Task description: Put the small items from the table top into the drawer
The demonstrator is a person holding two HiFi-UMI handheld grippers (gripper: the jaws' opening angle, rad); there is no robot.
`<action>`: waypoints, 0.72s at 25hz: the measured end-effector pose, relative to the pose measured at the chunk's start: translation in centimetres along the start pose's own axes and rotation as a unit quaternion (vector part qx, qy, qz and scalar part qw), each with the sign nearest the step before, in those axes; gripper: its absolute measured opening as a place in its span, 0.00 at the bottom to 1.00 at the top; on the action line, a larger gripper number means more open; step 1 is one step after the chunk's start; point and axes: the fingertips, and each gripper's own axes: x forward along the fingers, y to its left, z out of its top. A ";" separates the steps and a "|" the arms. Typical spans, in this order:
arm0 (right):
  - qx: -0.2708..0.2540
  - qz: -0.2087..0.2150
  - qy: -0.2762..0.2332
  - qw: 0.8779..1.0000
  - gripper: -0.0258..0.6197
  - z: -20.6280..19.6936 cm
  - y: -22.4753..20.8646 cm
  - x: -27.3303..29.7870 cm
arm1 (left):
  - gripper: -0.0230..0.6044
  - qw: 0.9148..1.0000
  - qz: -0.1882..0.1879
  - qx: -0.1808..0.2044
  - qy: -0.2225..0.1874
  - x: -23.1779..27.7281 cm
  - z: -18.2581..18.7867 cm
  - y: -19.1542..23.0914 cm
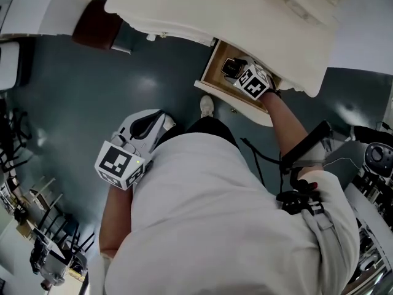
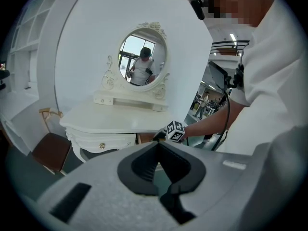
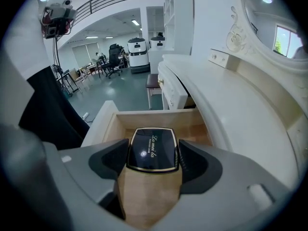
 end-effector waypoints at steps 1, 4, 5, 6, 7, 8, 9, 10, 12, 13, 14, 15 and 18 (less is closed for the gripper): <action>0.000 0.001 0.003 1.000 0.55 -0.3 -0.1 0.5 | 0.04 1.000 0.003 -0.003 0.001 0.0 -0.1 0.1; -0.003 0.004 0.011 1.000 0.55 -1.1 -0.6 2.2 | 0.04 1.000 0.010 -0.010 0.006 0.3 -0.6 0.3; -0.005 0.004 0.013 1.000 0.55 -1.3 -0.7 2.7 | 0.04 1.000 0.013 -0.013 0.008 0.4 -0.7 0.5; -0.006 0.005 0.015 1.000 0.55 -1.5 -0.9 3.2 | 0.04 1.000 0.015 -0.015 0.010 0.5 -0.8 0.6; -0.007 0.005 0.017 1.000 0.55 -1.5 -1.0 3.6 | 0.04 1.000 0.018 -0.017 0.011 0.5 -0.8 0.6; -0.008 0.005 0.019 1.000 0.55 -1.6 -1.0 3.9 | 0.04 1.000 0.020 -0.019 0.012 0.4 -0.8 0.7; -0.008 0.005 0.020 1.000 0.55 -1.6 -1.1 4.3 | 0.04 0.999 0.022 -0.021 0.013 0.4 -0.8 0.7; -0.007 0.005 0.022 1.000 0.55 -1.7 -1.2 4.6 | 0.04 0.999 0.024 -0.022 0.014 0.4 -0.7 0.7; -0.003 0.006 0.024 1.000 0.55 -1.8 -1.3 5.3 | 0.04 0.999 0.025 -0.022 0.018 0.4 -0.6 0.7; 0.000 0.007 0.023 1.000 0.55 -1.8 -1.4 5.7 | 0.04 0.999 0.027 -0.022 0.020 0.4 -0.5 0.7; 0.002 0.007 0.023 1.000 0.55 -1.7 -1.5 6.0 | 0.04 0.999 0.028 -0.023 0.021 0.4 -0.5 0.7; 0.004 0.007 0.022 1.000 0.55 -1.8 -1.6 6.3 | 0.04 0.999 0.030 -0.023 0.022 0.4 -0.4 0.7; 0.003 0.005 0.023 1.000 0.55 -2.1 -1.7 7.1 | 0.04 0.999 0.035 -0.025 0.023 0.5 -0.4 0.7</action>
